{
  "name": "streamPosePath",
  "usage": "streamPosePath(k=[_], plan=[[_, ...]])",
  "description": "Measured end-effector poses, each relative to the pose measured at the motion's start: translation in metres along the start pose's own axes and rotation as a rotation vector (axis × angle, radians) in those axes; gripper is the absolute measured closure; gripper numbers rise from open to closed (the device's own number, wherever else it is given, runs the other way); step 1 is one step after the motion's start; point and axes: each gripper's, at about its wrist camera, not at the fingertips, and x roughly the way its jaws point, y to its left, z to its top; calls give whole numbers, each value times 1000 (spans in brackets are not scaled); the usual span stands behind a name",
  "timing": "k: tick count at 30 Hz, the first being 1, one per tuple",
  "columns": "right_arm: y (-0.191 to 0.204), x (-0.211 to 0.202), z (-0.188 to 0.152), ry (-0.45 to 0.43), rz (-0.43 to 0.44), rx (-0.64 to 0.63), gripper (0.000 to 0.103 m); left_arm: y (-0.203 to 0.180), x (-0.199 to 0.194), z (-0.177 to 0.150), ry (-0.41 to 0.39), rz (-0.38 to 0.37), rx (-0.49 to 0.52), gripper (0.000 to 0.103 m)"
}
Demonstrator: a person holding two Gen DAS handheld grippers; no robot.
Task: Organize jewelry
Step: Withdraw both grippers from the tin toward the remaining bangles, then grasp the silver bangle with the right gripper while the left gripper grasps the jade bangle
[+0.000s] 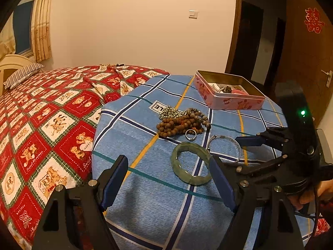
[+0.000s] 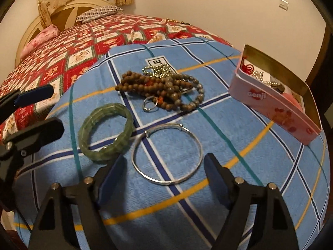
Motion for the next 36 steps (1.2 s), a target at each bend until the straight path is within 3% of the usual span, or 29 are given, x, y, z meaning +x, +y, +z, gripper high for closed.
streamPosePath(k=[7,15,20,24,26,27,31,34,36], plan=[[-13,-10,-6,-21,-19,68,32,-3,5,1,16,-27,-11,23],[-67,-54,-24,-224,-65,322,32,-23,27,6,73,-113,-21,23],[-81,-71,-32,-303,-127,400,32,-41,53,9,152,-55,-2,23],[-88,-72,-36,-312,-132,445,32,-47,65,9,213,-4,24,24],[-93,-70,-36,-308,-121,464,32,-48,65,8,213,-1,31,36],[-94,-69,-36,-307,-116,469,32,-47,66,8,218,-1,30,49],[-95,-68,-38,-307,-106,476,32,-46,66,8,215,-19,26,71],[-95,-69,-39,-308,-103,475,32,-44,66,8,212,-45,11,85],[-96,-70,-39,-314,-102,481,32,-43,64,9,201,-68,1,88]])
